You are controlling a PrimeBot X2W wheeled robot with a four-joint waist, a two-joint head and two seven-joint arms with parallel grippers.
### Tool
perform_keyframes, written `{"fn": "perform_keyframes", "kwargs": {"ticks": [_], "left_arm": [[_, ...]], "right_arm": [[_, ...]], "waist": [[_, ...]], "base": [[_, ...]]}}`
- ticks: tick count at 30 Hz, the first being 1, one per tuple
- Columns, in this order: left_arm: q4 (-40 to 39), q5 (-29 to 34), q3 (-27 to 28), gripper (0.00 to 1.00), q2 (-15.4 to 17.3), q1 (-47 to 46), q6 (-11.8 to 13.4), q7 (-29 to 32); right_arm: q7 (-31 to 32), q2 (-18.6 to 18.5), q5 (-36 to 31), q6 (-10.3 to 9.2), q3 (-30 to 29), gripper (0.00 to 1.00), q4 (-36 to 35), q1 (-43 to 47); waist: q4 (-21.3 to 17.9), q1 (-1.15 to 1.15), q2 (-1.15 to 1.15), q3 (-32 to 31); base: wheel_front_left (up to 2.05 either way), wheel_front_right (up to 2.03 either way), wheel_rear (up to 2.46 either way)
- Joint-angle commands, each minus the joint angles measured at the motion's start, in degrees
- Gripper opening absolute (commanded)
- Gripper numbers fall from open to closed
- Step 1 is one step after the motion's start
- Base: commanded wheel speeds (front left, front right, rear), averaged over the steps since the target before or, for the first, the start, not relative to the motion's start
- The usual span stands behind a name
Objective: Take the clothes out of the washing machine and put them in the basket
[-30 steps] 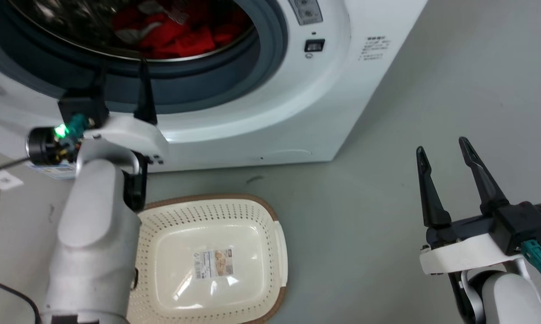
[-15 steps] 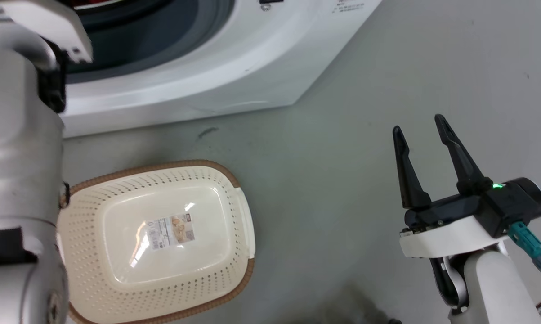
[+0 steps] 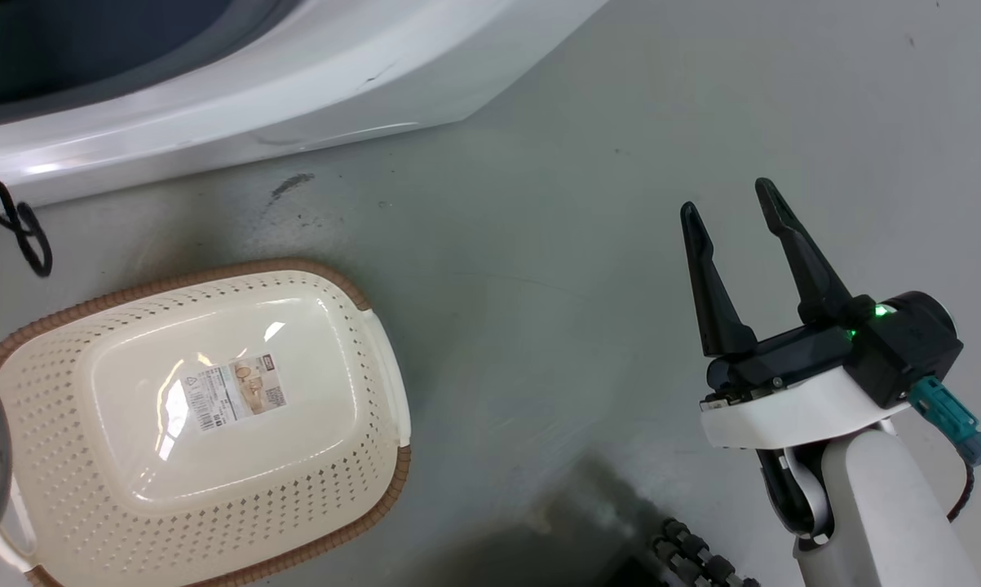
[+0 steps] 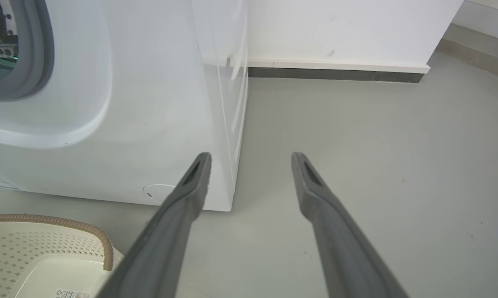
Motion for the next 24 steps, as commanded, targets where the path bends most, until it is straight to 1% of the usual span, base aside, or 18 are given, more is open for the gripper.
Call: {"fn": "perform_keyframes", "kwargs": {"ticks": [1,5,6,7,8,9,10,11,14,17,19,24], "left_arm": [[0.87,-0.40,-0.11,1.00,0.29,-1.23,-0.25,1.92],[3.30,-1.21,0.19,1.00,1.06,-3.98,-0.23,9.42],[3.69,-1.33,0.11,0.97,1.13,-4.51,-0.10,10.87],[4.00,-1.26,-0.03,0.62,1.21,-5.02,0.09,12.28],[4.45,-1.19,-0.25,0.46,1.26,-5.44,0.21,13.94],[4.62,-1.18,-0.42,0.36,1.31,-5.91,0.30,15.10],[4.70,-1.12,-0.60,0.16,1.41,-6.33,0.41,16.04],[4.87,-1.11,-0.70,0.00,1.49,-6.56,0.57,16.99],[4.55,-1.43,-0.76,0.00,1.59,-6.91,0.93,18.33],[3.02,-1.18,-1.19,0.00,1.69,-5.62,1.47,16.05],[1.91,-1.24,-1.39,0.00,1.43,-3.64,1.64,12.94],[-1.23,-1.72,-1.39,0.00,0.41,2.95,2.70,0.87]], "right_arm": [[-0.15,0.18,0.27,-0.04,0.14,1.00,-0.21,-0.97],[-0.14,0.18,0.76,-0.04,0.61,1.00,-0.11,-1.26],[-0.14,0.17,0.84,-0.04,0.69,1.00,-0.09,-1.36],[-0.14,0.17,0.89,-0.04,0.77,1.00,-0.06,-1.45],[-0.14,0.17,0.95,-0.04,0.82,1.00,-0.01,-1.53],[-0.15,0.17,1.09,-0.04,0.89,1.00,0.04,-1.59],[-0.15,0.17,1.25,-0.04,0.97,1.00,0.09,-1.64],[-0.15,0.17,1.44,-0.04,1.04,1.00,0.13,-1.65],[-0.15,0.17,1.57,-0.04,1.15,1.00,0.44,-1.50],[-0.15,0.17,1.84,-0.04,0.87,1.00,0.91,-1.39],[-0.15,0.17,2.00,-0.04,0.70,1.00,1.44,-1.21],[-0.14,0.16,1.54,-0.04,0.16,1.00,2.35,-0.78]], "waist": [[-0.48,-0.01,0.00,0.42],[-0.86,-0.01,0.00,0.82],[-0.95,-0.01,0.00,0.89],[-1.02,-0.01,0.00,0.96],[-1.08,-0.01,0.00,0.99],[-1.13,-0.01,0.00,1.03],[-1.18,-0.01,0.00,1.07],[-1.26,-0.01,0.00,1.04],[-1.43,-0.01,0.00,0.85],[-1.33,-0.01,0.00,0.05],[-1.09,-0.01,0.00,-1.05],[-0.06,-0.01,0.00,-5.36]], "base": [[0.00,0.00,0.00],[0.00,0.00,0.00],[0.00,0.00,0.00],[0.00,0.00,0.00],[0.00,0.00,0.00],[0.00,0.00,0.00],[0.00,0.00,0.00],[0.00,0.00,0.00],[0.00,0.00,0.00],[0.00,0.00,0.00],[0.00,0.00,0.00],[0.00,0.00,0.00]]}}
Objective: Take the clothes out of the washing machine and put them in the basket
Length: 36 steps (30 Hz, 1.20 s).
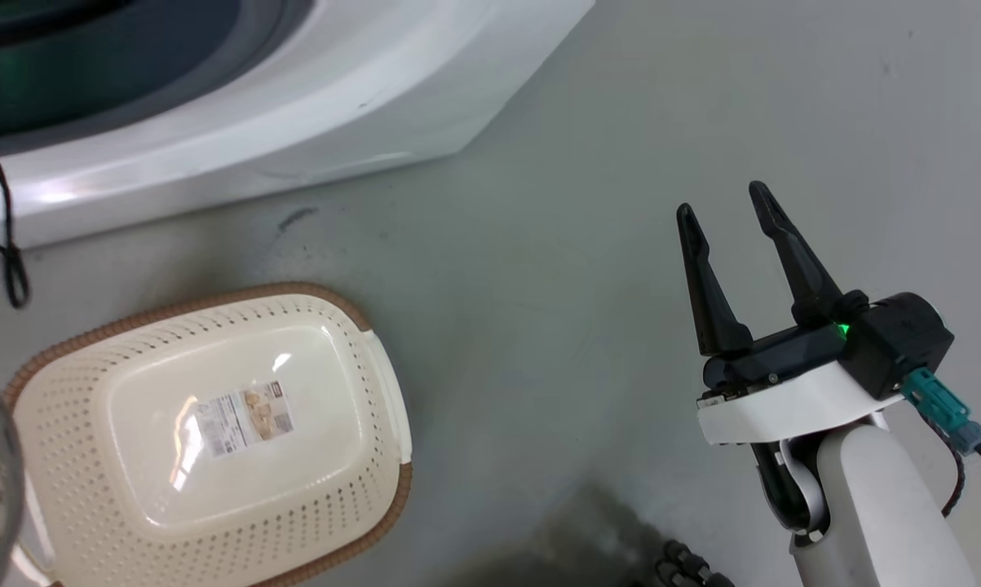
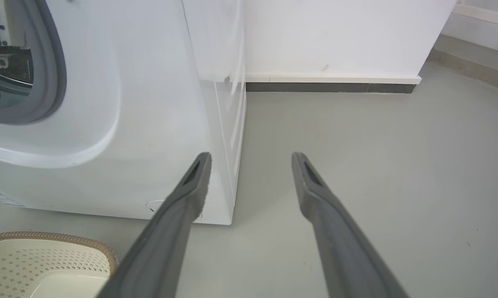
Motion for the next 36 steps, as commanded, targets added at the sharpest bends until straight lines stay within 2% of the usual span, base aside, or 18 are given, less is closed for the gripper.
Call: {"fn": "perform_keyframes", "kwargs": {"ticks": [1,9,13,18,31,36], "left_arm": [[-0.56,-0.42,0.25,0.00,-0.56,2.68,0.29,-3.23],[-1.33,-3.06,1.62,0.00,-2.85,13.43,0.03,-19.34],[-1.84,-3.78,1.86,0.00,-4.38,18.09,0.17,-24.25],[-5.46,-4.97,2.48,0.00,-6.41,24.15,-0.09,-25.90],[-23.18,-6.38,4.47,0.00,-11.10,41.86,-1.16,-25.94],[-32.30,-6.74,4.66,0.00,-13.94,49.43,-0.57,-25.94]], "right_arm": [[-0.11,0.12,-0.12,-0.04,-0.28,1.00,0.45,0.45],[-0.11,0.11,-2.16,-0.04,-1.35,1.00,2.65,3.57],[-0.11,0.11,-2.91,-0.04,-2.14,1.00,3.74,5.50],[-0.09,0.11,-3.88,-0.04,-2.35,1.00,4.88,7.96],[2.05,0.11,-4.43,-0.04,-2.83,1.00,4.22,12.52],[3.00,0.11,-4.56,-0.04,-3.34,1.00,3.69,14.67]], "waist": [[0.87,0.00,0.00,-3.15],[2.56,0.00,0.00,-12.20],[3.61,0.00,0.00,-16.89],[4.81,0.00,0.00,-22.11],[7.29,0.00,0.00,-31.82],[8.33,0.00,0.00,-34.92]], "base": [[0.00,0.00,0.00],[0.00,0.00,0.00],[0.00,0.00,0.00],[0.00,0.00,0.00],[0.00,0.00,0.00],[0.00,0.00,0.00]]}}
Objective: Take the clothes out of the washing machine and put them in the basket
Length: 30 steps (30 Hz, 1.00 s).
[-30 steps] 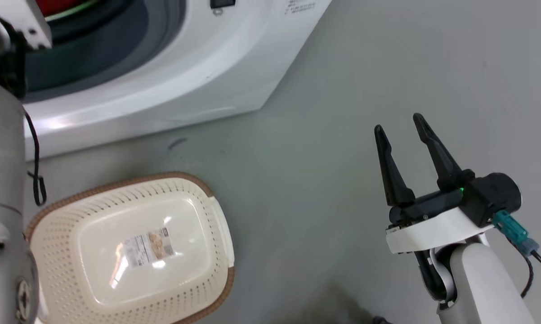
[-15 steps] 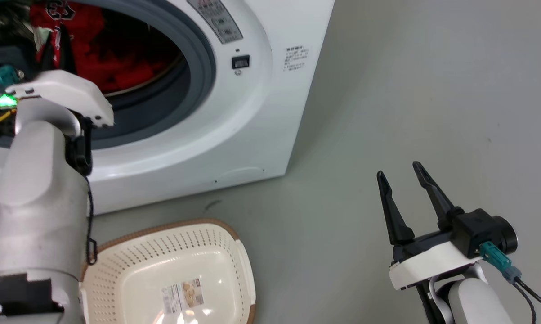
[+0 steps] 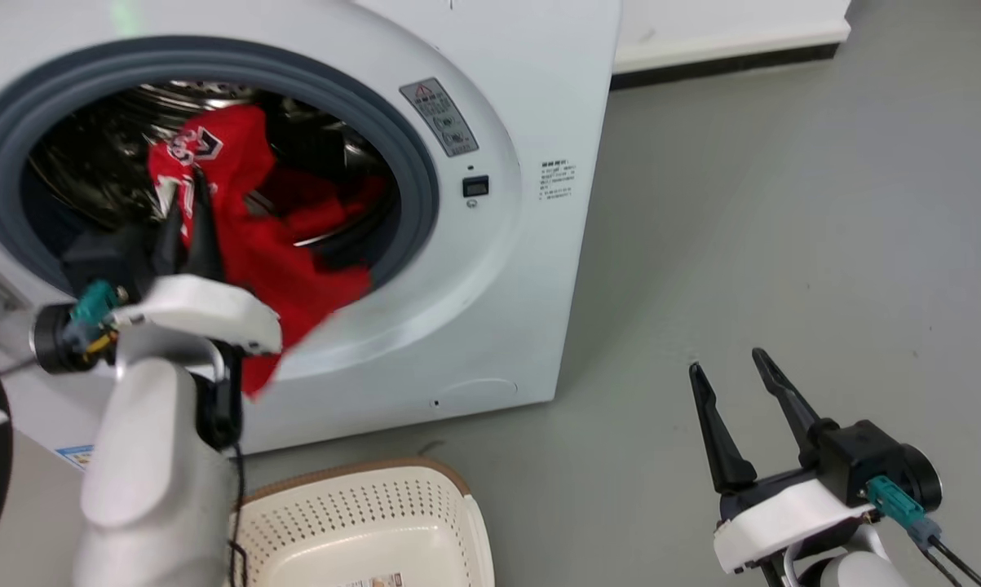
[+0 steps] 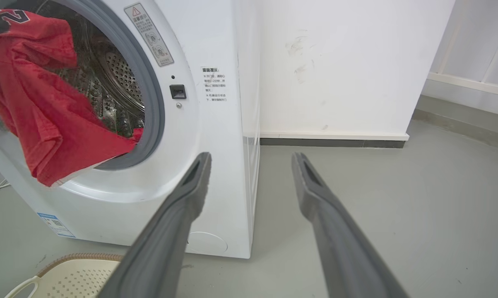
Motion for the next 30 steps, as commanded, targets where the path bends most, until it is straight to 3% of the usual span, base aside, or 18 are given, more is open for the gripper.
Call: {"fn": "perform_keyframes", "kwargs": {"ticks": [1,8,16,23,30], "left_arm": [[-3.49,-0.72,-0.01,0.00,-1.64,3.51,0.11,-0.15],[-17.57,-2.46,-1.20,0.00,-4.02,15.20,0.67,2.83],[-32.45,-2.75,-4.20,0.00,-5.68,34.16,4.52,9.69],[-27.05,-4.80,-6.52,0.00,-6.33,42.45,5.49,10.78],[-10.89,-7.66,-6.53,0.00,-6.62,35.91,4.00,7.31]], "right_arm": [[0.56,0.08,-0.17,-0.04,-0.29,1.00,-0.41,1.34],[2.06,0.08,-1.00,-0.04,-0.89,1.00,-1.59,3.87],[3.38,0.08,-1.67,-0.04,-1.26,1.00,-3.73,6.21],[3.60,0.08,-1.40,-0.04,-1.26,1.00,-5.34,4.80],[2.83,0.08,-1.17,-0.04,-0.48,1.00,-5.80,1.54]], "waist": [[1.12,0.02,0.00,-2.36],[2.49,0.02,0.00,-5.59],[3.64,0.02,0.00,-6.74],[4.99,0.02,0.00,-2.92],[5.35,0.02,0.00,4.97]], "base": [[0.00,0.00,0.00],[0.00,0.00,0.00],[0.00,0.00,0.00],[0.00,0.00,0.00],[0.00,0.00,0.00]]}}
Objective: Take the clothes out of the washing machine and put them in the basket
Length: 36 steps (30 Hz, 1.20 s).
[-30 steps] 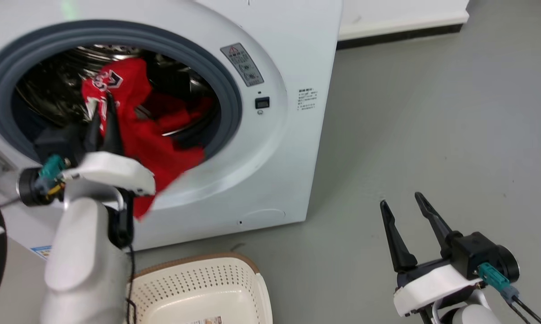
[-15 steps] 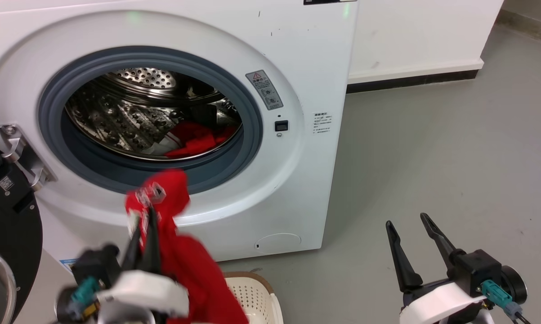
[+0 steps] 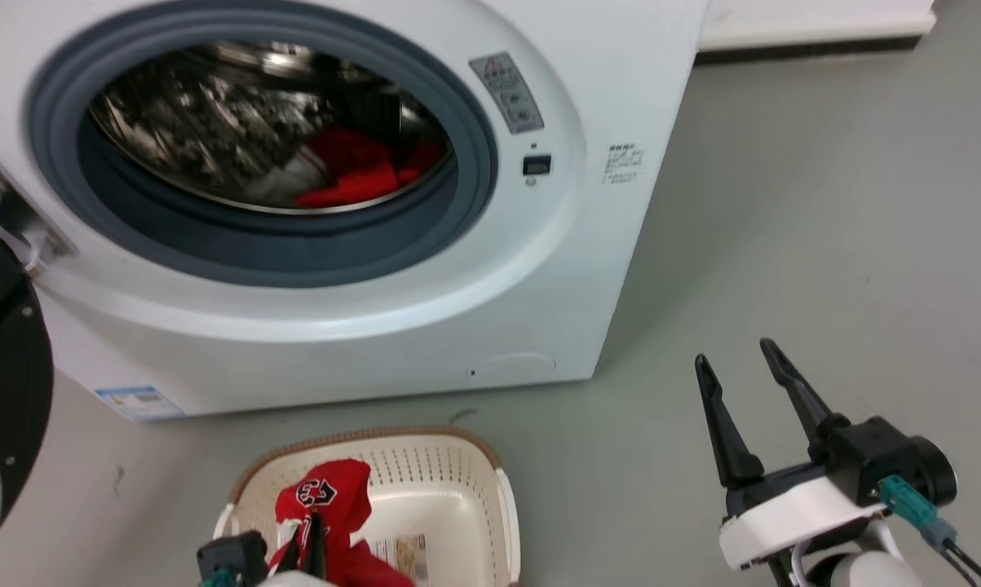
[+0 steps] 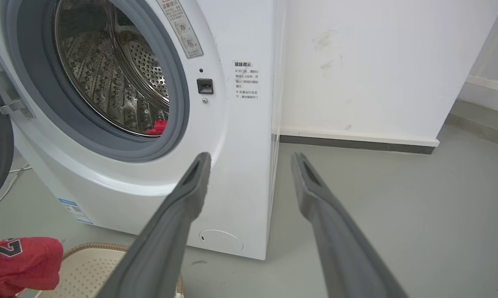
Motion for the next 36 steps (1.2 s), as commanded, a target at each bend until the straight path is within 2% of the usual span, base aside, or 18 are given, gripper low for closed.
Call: {"fn": "perform_keyframes", "kwargs": {"ticks": [1,12,16,23,30,31,33,34,36], "left_arm": [[2.36,-0.49,0.26,0.00,0.01,-2.43,-0.34,-0.59],[31.01,-1.85,1.86,0.00,2.26,-23.63,-2.44,-4.83],[38.53,-2.27,2.45,0.00,3.20,-30.31,-2.06,-5.22],[47.54,-3.49,3.42,0.00,4.98,-37.92,-1.07,-4.47],[50.79,-4.06,3.45,0.00,6.08,-40.47,-0.32,-3.38],[50.97,-3.84,3.22,0.08,6.29,-40.65,-0.25,-3.61],[51.29,-3.76,2.94,0.59,6.34,-40.63,-0.29,-3.84],[51.45,-3.81,2.84,0.98,6.23,-40.43,-0.31,-3.86],[51.64,-4.92,3.72,1.00,5.95,-39.57,-0.57,-4.57]], "right_arm": [[-0.22,0.08,0.13,-0.04,0.12,1.00,-0.18,-1.22],[-2.24,0.10,0.43,-0.04,1.53,1.00,-0.31,-8.41],[-3.22,0.10,0.85,-0.04,2.24,1.00,-0.03,-10.90],[-4.58,0.09,2.15,-0.04,3.36,1.00,0.94,-13.91],[-5.46,0.09,2.71,-0.04,3.71,1.00,1.90,-15.59],[-5.55,0.09,2.74,-0.04,3.64,1.00,2.14,-15.77],[-5.68,0.09,2.84,-0.04,3.52,1.00,2.65,-16.25],[-5.70,0.09,2.79,-0.04,3.44,1.00,2.91,-16.30],[-5.72,0.09,2.65,-0.04,3.47,1.00,3.63,-16.16]], "waist": [[0.10,0.00,0.00,4.38],[-2.61,0.00,0.00,20.68],[-3.57,0.00,0.00,26.15],[-5.46,0.00,0.00,32.78],[-6.19,0.00,0.00,35.60],[-6.19,0.00,0.00,35.60],[-6.07,0.00,0.00,34.99],[-5.94,0.00,0.00,34.41],[-5.76,0.00,0.00,32.44]], "base": [[0.00,0.00,0.00],[0.00,0.00,0.00],[0.00,0.00,0.00],[0.00,0.00,0.00],[0.00,0.00,0.00],[0.00,0.00,0.00],[0.00,0.00,0.00],[0.00,0.00,0.00],[0.00,0.00,0.00]]}}
